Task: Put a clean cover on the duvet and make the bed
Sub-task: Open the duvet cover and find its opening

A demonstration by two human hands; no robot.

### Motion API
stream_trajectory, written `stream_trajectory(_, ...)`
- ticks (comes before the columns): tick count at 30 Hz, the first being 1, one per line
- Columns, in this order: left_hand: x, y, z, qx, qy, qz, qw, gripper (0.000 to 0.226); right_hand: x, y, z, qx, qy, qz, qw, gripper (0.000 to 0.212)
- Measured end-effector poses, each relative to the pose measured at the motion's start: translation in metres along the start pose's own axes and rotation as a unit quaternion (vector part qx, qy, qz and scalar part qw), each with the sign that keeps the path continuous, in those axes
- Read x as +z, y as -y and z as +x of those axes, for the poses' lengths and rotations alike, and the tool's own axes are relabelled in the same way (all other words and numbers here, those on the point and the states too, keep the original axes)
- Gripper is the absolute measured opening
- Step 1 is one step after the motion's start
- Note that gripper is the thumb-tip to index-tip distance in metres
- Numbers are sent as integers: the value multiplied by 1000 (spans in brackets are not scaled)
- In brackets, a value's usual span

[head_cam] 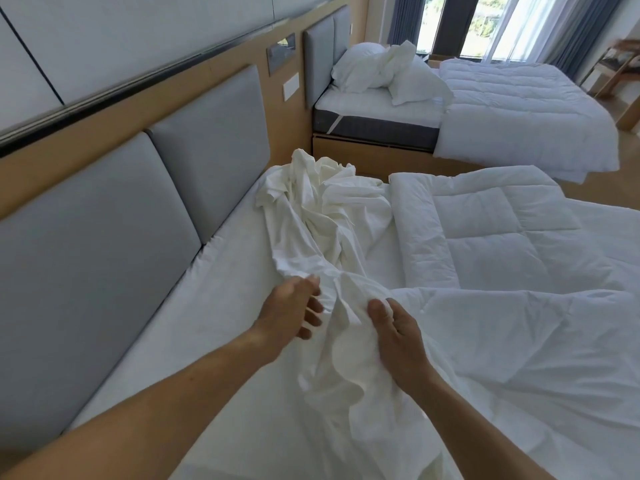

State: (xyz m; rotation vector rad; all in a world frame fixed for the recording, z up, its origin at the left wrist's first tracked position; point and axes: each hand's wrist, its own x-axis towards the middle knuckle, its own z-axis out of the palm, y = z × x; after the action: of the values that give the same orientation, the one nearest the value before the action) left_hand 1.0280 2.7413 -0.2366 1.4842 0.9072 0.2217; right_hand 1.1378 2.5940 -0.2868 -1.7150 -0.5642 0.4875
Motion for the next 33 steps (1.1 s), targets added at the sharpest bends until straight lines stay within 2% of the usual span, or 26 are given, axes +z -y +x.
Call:
stream_trajectory(2,6,-11,-12,-76,108,-78,988,67,6,1,-1,-6,10,-9,1000,68)
stream_trajectory(4,8,-14,-17,-134,222,-81,962,83,11,2,-2,-23,13,-28,999,56)
stream_trajectory(6,5,-15,-13,-179,290,-92,936,80,13,0,-3,-34,21,-57,998,52)
stream_trajectory(8,-4,-17,-7,-202,332,-91,917,70,12,-3,-3,-40,25,-73,996,59)
stream_trajectory(11,-13,-12,-2,-231,371,-70,897,60,15,-7,-5,-44,33,-74,996,70)
stream_trajectory(13,-9,-2,-5,-226,383,-48,895,52,17,-9,-10,-37,47,-67,996,64)
stream_trajectory(15,4,8,-9,-214,335,-62,916,50,16,-8,-16,-21,63,-65,996,60)
stream_trajectory(19,25,6,-18,-170,95,-116,974,28,-1,-10,-18,-4,83,-111,990,62)
stream_trajectory(21,22,-6,-18,-130,14,-133,982,23,-14,-23,-22,1,78,-200,977,80)
stream_trajectory(24,6,-29,-15,-91,-38,-165,981,25,-27,-50,-37,70,48,-270,959,114)
stream_trajectory(25,3,-35,-16,-83,-49,-175,980,27,-28,-58,-44,80,31,-281,956,119)
stream_trajectory(29,-3,-55,-27,-58,-76,-215,972,27,-33,-70,-65,89,-103,-327,935,105)
stream_trajectory(33,-14,-64,-33,-39,-82,-223,971,30,-44,-85,-90,154,-156,-392,893,103)
